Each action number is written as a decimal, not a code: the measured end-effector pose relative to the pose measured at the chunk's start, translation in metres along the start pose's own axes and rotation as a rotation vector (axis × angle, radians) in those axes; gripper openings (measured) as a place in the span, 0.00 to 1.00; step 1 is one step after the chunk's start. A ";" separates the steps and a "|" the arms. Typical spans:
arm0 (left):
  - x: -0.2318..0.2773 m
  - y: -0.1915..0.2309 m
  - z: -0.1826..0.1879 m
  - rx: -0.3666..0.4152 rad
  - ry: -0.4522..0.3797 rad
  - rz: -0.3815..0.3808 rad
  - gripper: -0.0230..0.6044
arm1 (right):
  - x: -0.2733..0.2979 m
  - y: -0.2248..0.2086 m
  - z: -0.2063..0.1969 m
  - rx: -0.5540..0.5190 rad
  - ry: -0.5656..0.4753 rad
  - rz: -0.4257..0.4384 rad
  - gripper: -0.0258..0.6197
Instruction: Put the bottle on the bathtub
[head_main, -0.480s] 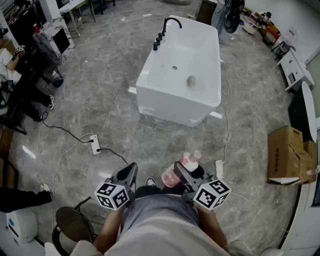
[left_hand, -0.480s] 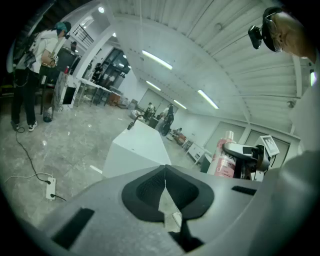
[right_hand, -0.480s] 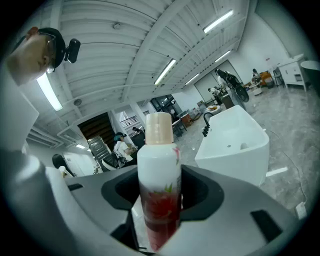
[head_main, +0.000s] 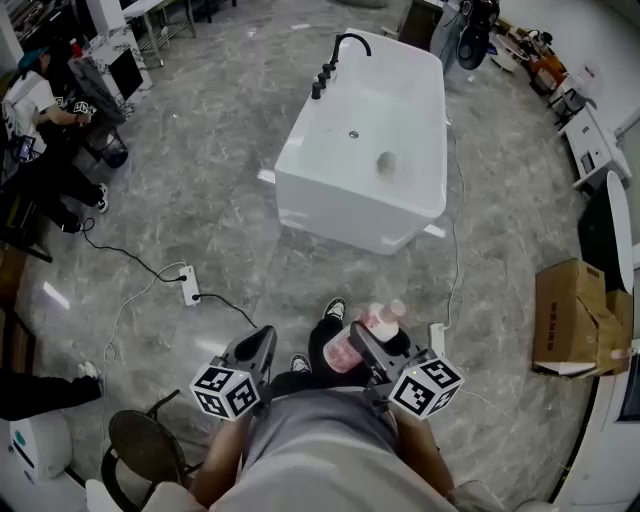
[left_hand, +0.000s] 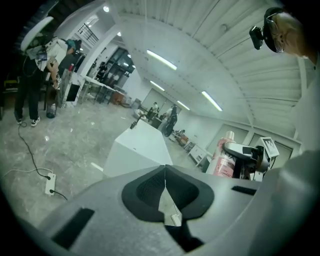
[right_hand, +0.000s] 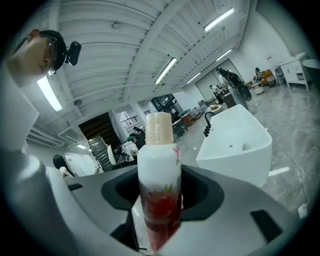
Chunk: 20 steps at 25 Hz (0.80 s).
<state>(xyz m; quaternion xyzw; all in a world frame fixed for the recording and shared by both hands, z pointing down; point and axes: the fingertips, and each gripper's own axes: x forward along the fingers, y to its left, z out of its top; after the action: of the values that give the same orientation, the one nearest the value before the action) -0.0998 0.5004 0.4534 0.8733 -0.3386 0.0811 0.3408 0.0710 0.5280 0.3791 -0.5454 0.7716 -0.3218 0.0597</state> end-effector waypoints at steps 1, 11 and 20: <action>0.002 0.001 0.002 -0.007 0.001 0.003 0.05 | 0.004 -0.002 0.003 0.009 0.000 0.004 0.37; 0.044 0.024 0.042 0.005 0.010 0.049 0.05 | 0.069 -0.039 0.036 0.067 0.017 0.061 0.37; 0.111 0.048 0.101 0.005 0.001 0.068 0.05 | 0.144 -0.076 0.077 0.080 0.050 0.108 0.37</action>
<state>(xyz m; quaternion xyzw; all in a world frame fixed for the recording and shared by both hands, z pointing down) -0.0560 0.3491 0.4448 0.8621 -0.3678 0.0940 0.3358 0.1094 0.3526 0.3986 -0.4920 0.7877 -0.3621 0.0794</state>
